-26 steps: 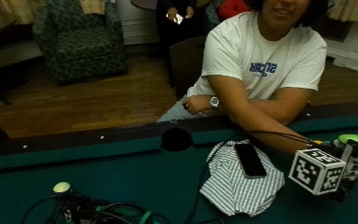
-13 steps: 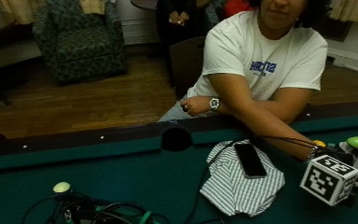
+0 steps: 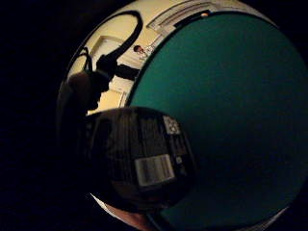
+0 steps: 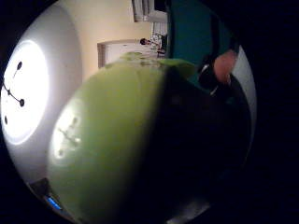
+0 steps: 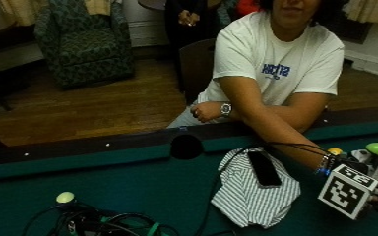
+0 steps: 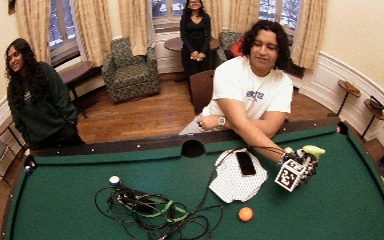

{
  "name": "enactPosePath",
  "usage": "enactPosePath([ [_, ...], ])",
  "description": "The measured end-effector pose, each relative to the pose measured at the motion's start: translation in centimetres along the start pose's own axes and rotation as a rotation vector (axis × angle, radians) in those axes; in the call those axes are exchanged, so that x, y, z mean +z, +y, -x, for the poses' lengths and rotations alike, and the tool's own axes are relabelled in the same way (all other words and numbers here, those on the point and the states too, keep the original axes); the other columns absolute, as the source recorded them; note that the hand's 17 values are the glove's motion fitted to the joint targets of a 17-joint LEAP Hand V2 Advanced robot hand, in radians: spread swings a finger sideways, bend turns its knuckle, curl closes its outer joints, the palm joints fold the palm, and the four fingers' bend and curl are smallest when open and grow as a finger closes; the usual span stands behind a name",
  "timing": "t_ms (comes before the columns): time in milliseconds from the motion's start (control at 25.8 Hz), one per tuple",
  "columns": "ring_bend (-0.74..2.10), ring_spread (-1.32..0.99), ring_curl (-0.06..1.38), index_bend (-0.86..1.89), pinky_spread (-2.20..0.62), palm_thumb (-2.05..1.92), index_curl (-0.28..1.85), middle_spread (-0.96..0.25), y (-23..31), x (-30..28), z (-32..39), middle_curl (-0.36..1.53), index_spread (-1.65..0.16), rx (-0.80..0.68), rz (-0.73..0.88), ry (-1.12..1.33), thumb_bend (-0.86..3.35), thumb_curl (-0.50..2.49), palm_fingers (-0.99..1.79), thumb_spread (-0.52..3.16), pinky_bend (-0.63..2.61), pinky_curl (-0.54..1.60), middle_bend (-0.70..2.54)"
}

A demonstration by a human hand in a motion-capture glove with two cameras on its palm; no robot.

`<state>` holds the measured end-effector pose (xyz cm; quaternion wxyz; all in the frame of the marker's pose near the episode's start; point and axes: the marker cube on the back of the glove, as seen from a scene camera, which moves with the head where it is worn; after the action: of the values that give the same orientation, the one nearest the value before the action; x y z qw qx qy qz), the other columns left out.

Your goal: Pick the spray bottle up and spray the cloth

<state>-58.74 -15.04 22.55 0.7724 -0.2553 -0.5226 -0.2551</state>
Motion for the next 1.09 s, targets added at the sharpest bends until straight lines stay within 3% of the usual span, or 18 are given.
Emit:
enactPosePath([
  [271,0.46,-0.18,0.39,0.17,0.03,0.48,0.51,-0.17,2.5,-0.9,-1.4,0.42,-0.34,0.037,0.089,0.116,-0.07,0.55,0.78,0.85,0.20,0.33,0.38],
  [543,0.34,-0.18,0.36,0.09,0.09,0.41,0.44,-0.16,7.6,-4.2,-1.5,0.37,-0.38,0.024,0.141,0.431,-0.06,0.48,0.46,0.87,0.27,0.35,0.20],
  [1086,0.32,-0.20,0.32,0.13,0.13,0.37,0.34,-0.17,19.2,-9.7,2.4,0.35,-0.43,-0.126,0.214,0.957,-0.04,0.41,0.38,0.88,0.26,0.34,0.19],
])
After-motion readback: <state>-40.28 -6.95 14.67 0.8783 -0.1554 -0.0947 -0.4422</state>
